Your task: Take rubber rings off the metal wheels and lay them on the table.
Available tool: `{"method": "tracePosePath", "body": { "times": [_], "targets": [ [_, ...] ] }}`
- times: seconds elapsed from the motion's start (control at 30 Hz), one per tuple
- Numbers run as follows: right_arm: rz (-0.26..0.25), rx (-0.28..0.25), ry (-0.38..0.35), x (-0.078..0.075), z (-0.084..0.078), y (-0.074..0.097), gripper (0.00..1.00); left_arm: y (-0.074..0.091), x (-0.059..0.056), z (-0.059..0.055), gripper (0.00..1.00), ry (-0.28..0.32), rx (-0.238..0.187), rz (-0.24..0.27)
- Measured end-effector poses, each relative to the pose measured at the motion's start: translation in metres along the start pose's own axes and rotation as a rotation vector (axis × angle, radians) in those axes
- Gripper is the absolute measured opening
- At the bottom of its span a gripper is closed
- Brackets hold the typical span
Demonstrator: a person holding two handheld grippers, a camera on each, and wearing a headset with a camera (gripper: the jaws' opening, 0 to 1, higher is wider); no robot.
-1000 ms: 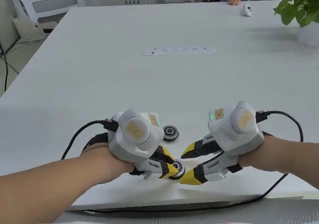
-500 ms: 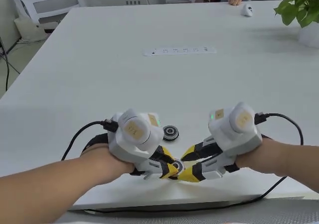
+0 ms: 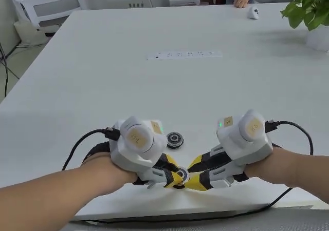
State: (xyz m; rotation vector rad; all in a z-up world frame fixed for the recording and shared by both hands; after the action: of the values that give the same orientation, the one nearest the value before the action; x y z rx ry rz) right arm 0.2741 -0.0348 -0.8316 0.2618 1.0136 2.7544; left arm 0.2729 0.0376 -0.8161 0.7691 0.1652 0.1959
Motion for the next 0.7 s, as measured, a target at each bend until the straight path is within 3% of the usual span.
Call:
{"method": "tracePosePath", "body": {
  "times": [0.3, 0.7],
  "targets": [
    [0.002, 0.015, 0.004, -0.0002, -0.0039, 0.0017, 0.10, 0.0000, -0.0001, 0.0000, 0.13, 0.007, -0.002, -0.001],
    [0.004, 0.016, -0.003, -0.0010, -0.0053, 0.0020, 0.05, 0.0001, 0.0001, 0.0000, 0.13, 0.003, -0.001, 0.000]
  ]
}}
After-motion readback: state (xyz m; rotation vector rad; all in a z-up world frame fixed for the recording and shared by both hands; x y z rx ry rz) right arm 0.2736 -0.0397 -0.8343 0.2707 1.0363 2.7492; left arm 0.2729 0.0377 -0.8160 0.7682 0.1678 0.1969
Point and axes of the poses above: the centre of the closed fingertips' face, and the gripper's own axes: y roughly backward along the fingers, x roughly to its left, z roughly out of its top, the point moved 5 cm from there along y, roughly backward along the fingers, and after that the axes turned 6 degrees about -z, right-handed, at the moved point
